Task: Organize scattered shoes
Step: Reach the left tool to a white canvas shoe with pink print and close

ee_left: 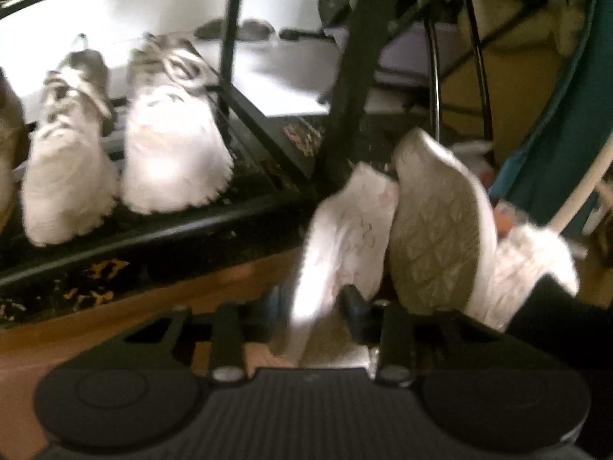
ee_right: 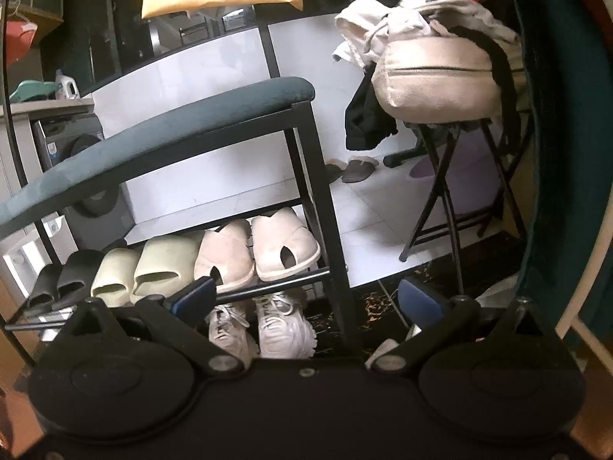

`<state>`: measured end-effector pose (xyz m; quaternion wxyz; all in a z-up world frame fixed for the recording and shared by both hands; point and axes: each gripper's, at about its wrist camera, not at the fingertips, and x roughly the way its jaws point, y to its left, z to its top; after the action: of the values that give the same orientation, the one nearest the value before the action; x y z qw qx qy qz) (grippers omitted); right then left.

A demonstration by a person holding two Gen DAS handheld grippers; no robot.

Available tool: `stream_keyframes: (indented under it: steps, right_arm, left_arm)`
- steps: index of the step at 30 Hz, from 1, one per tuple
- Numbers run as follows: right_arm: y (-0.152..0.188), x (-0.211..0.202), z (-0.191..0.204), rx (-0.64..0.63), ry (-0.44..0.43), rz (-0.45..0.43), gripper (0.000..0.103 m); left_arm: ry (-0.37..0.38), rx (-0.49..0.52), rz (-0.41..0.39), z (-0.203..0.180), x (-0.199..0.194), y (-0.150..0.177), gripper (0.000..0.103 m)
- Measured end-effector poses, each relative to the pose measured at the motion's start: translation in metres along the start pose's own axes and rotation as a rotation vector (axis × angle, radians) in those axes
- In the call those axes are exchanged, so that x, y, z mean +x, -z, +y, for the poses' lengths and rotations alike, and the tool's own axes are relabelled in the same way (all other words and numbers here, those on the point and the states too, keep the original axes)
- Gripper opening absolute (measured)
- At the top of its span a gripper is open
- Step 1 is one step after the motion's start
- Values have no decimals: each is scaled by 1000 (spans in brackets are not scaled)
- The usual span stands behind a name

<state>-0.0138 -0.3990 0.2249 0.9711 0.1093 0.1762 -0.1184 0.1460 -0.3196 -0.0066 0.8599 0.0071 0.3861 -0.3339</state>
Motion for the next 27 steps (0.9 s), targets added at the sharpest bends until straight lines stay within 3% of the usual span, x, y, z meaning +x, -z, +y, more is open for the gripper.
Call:
stream_keyframes:
  steps: [3,5,7,8,10,11,12,13,15,25,27]
  right_arm:
    - [1,0,1,-17,24,-9,103]
    - [1,1,2,-13,25,-9,103]
    - [0,1,2,-8,26,-9,103]
    - [0,1,2,-6,26,-9,103]
    - [0,2,2,-1,27,-9,103]
    - [0,2,2,2,28,-10,103]
    - [0,2,3,3,27,-10,103]
    - [-1,2,2,1,22,-8,103]
    - [-2,3,0,5,10,2,103]
    - [-5,8,-10,93,-46,41,103]
    - [-5,9,-13,109,-33,41,103]
  left_arm:
    - [3,-25,-33,5,-22,0,14]
    - [-9,1,-25,6,-28,1,0]
    - [-37,61,8,5,-26,3,1]
    - [-25,78,1,6,-26,3,8]
    - [-7,89,-24,7,-27,3,40]
    - [-5,85,-43,8,-28,1,72]
    - [-3,81,-63,8,-29,0,93]
    - [-2,80,-86,8,-29,-2,96]
    - [-3,84,-131,7,-26,-5,97]
    - [15,142,21,-8,33,-10,96]
    - [14,141,42,-8,37,-9,74]
